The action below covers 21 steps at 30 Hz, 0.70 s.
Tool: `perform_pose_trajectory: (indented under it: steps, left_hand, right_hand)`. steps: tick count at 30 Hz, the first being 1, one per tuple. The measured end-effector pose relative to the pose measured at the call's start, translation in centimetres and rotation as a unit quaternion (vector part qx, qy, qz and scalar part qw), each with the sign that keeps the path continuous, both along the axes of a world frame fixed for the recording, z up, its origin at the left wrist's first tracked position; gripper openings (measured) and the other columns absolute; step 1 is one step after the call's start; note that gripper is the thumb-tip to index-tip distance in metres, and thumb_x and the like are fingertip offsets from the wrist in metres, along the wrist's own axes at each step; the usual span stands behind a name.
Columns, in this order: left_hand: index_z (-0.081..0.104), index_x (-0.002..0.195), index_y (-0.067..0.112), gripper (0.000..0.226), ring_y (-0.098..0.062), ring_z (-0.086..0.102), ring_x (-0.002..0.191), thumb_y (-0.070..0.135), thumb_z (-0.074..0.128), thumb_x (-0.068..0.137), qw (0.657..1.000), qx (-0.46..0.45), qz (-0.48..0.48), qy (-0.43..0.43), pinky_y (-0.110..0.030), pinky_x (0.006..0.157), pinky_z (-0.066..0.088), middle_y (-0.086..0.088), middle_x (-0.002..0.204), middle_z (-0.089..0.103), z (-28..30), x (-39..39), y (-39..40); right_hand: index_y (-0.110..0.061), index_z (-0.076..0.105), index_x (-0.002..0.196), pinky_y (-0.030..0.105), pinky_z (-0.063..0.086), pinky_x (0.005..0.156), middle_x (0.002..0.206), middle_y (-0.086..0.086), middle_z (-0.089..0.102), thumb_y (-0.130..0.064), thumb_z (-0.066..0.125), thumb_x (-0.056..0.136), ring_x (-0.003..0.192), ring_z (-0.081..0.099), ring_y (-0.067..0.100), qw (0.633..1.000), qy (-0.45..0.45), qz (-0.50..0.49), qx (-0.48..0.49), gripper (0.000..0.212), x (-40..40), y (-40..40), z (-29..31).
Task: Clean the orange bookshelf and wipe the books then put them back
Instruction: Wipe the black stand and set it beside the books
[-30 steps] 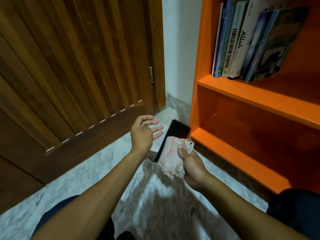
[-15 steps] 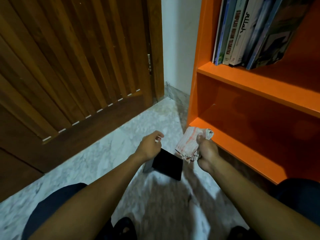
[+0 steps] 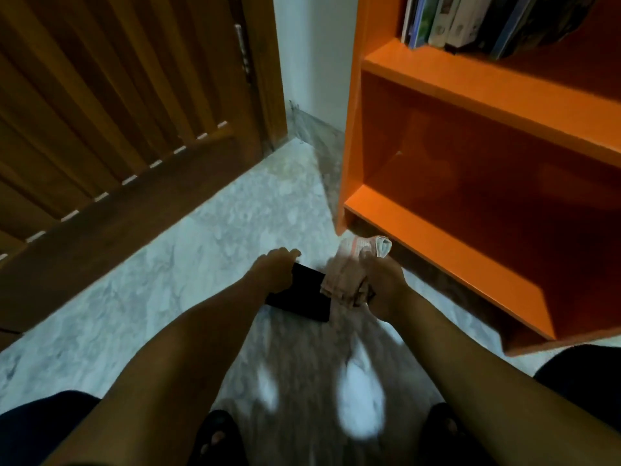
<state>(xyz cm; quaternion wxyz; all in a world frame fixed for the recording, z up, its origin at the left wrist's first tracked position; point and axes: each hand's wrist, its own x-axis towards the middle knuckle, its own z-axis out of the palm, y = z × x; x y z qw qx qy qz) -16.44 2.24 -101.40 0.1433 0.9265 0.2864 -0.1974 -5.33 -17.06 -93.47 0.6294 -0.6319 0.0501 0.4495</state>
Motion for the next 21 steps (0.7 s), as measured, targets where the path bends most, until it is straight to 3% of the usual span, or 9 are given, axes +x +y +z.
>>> perform_pose_trajectory:
  steps: [3,6,9,12,15,21]
  left_hand:
    - [0.031,0.15,0.021,0.059,-0.029,0.039,0.137,0.021,0.052,0.095,0.996,0.038,-0.061,0.047,-0.049,0.113,0.03,-0.011,0.144,0.045,-2.0,1.7,1.1]
    - [0.027,0.153,0.024,0.061,-0.028,0.034,0.141,0.025,0.051,0.096,0.99,0.044,-0.095,0.091,-0.055,0.117,0.016,-0.008,0.149,0.045,-3.5,2.9,1.8]
    - [0.029,0.153,0.025,0.062,-0.029,0.043,0.138,0.026,0.053,0.096,0.988,0.04,-0.093,0.115,-0.057,0.118,0.009,-0.008,0.15,0.046,-4.3,3.6,2.0]
    - [0.047,0.141,0.024,0.05,-0.027,0.052,0.129,0.027,0.058,0.092,0.989,0.039,-0.093,0.106,-0.052,0.115,0.023,-0.007,0.14,0.054,-3.9,3.8,1.9]
    - [0.062,0.119,0.021,0.03,-0.028,0.064,0.107,0.025,0.061,0.09,0.993,0.031,-0.073,0.091,-0.041,0.087,0.048,-0.007,0.119,0.063,-2.4,3.5,1.5]
    - [0.055,0.11,0.024,0.015,-0.027,0.06,0.09,0.02,0.051,0.097,1.0,-0.004,0.015,0.001,-0.034,0.066,0.045,-0.009,0.107,0.063,2.9,1.2,1.7]
  right_hand:
    - [-0.007,0.067,0.094,0.042,0.05,0.07,0.092,0.022,0.063,-0.012,0.044,0.096,0.079,0.064,0.035,1.0,0.0,-0.001,-0.026,0.024,0.8,-0.6,-1.6]
    - [-0.008,0.069,0.104,0.046,0.056,0.084,0.1,0.018,0.071,-0.017,0.044,0.102,0.091,0.07,0.033,0.999,0.022,-0.019,-0.043,0.026,1.5,-1.3,-2.9]
    - [-0.009,0.067,0.115,0.053,0.053,0.096,0.107,0.017,0.073,-0.015,0.043,0.104,0.101,0.07,0.035,0.998,0.031,-0.036,-0.051,0.027,1.9,-1.9,-3.3]
    - [-0.007,0.067,0.115,0.061,0.048,0.098,0.11,0.021,0.072,-0.011,0.039,0.104,0.105,0.067,0.041,0.997,0.029,-0.047,-0.05,0.031,2.0,-2.0,-3.1]
    - [-0.007,0.067,0.116,0.066,0.045,0.098,0.113,0.023,0.07,-0.011,0.04,0.103,0.109,0.065,0.044,0.998,0.031,-0.047,-0.04,0.031,1.7,-1.9,-2.4]
    - [-0.001,0.063,0.121,0.064,0.048,0.096,0.118,0.028,0.066,-0.02,0.05,0.1,0.108,0.066,0.043,0.998,0.033,-0.043,0.006,0.031,0.6,-2.2,-1.1]
